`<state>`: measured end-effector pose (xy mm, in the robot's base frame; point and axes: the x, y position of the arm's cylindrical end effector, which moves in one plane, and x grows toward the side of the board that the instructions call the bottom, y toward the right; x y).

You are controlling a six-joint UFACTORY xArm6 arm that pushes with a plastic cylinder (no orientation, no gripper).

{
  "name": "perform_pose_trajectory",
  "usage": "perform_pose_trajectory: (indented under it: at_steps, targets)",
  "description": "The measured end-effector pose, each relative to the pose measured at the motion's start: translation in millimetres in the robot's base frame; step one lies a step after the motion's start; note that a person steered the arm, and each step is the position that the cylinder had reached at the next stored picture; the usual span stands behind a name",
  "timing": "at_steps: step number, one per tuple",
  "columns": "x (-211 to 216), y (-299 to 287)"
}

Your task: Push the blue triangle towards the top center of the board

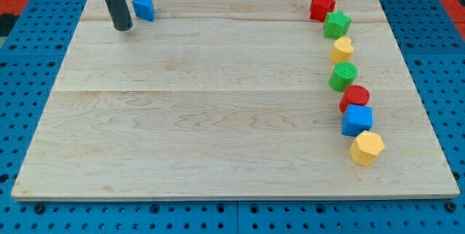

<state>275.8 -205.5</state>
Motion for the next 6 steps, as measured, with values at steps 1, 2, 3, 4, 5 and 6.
perform_pose_trajectory:
  at_steps: [1,2,3,4,5,6]
  targets:
    - [-27,17]
    - [-31,56]
    - [-34,68]
    - [-34,32]
    - [-48,29]
    - [-54,72]
